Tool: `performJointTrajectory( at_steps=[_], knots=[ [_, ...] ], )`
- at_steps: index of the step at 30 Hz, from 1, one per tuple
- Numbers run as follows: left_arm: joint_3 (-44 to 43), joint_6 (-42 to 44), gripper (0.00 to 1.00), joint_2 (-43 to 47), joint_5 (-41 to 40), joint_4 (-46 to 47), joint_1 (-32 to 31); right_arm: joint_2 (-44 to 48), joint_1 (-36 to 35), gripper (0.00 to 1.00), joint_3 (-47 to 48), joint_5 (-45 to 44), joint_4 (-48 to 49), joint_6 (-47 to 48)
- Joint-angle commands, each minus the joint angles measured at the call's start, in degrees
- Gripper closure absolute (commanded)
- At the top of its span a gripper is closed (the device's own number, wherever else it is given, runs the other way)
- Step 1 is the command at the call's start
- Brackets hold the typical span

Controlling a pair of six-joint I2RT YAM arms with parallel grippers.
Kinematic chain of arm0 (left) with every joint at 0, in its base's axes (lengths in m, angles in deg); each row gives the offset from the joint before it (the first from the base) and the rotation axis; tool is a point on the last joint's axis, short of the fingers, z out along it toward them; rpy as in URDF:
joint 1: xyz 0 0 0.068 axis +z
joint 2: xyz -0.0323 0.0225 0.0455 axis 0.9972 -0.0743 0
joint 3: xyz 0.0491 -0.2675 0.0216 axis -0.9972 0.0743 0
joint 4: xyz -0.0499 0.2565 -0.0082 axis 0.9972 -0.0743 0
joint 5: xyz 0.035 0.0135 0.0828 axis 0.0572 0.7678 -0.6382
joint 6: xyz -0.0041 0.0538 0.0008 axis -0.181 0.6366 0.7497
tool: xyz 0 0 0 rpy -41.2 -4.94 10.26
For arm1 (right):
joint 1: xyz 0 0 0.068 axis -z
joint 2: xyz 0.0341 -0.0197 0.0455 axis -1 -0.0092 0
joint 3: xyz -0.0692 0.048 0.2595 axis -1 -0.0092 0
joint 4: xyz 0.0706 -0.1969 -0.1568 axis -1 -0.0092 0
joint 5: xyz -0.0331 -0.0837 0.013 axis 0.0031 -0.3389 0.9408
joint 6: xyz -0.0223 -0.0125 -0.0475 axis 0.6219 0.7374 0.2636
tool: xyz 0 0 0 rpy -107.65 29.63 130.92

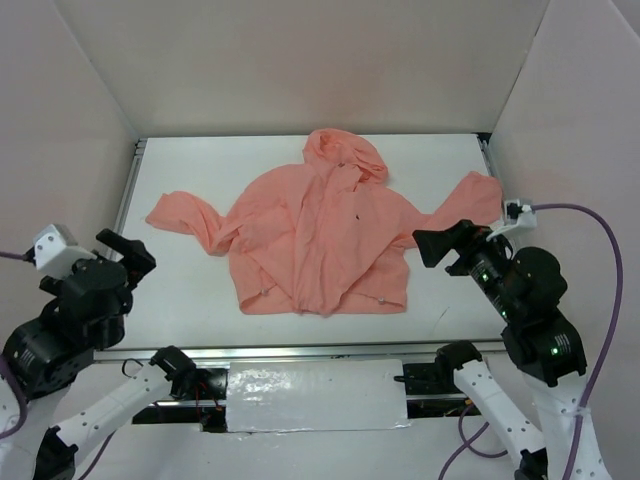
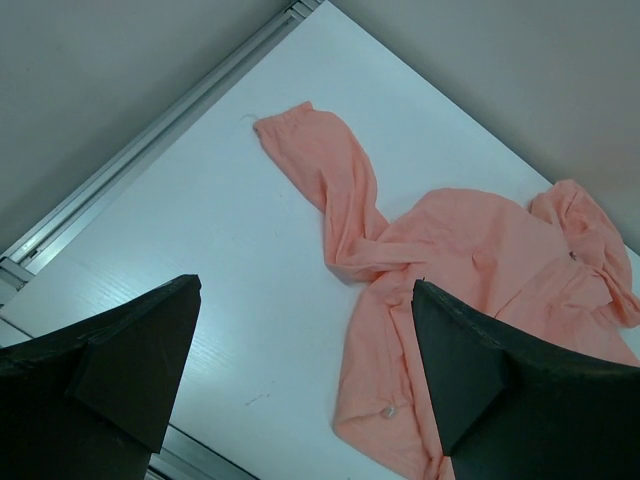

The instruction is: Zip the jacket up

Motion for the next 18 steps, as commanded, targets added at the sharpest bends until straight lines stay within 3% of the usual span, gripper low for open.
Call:
performJointTrajectory(
  at_steps=[1,8,18],
  knots=[
    [-1.6,3.3,0.01,2.9,-1.8,-3.6,0.4,4.4,-4.8,0.00,0.3,-13.3,-0.7,1.6],
    [-4.7,2.4,0.01,4.3,-5.2,-12.3,0.3,5.8,-15.2,0.00,1.4,-28.4,-4.5,2.7],
    [-2.1,3.6,0.01,5.7,-5.5,-10.2,0.3,3.9,-17.2,0.00,1.4,-28.2,-3.6,2.9]
  ],
)
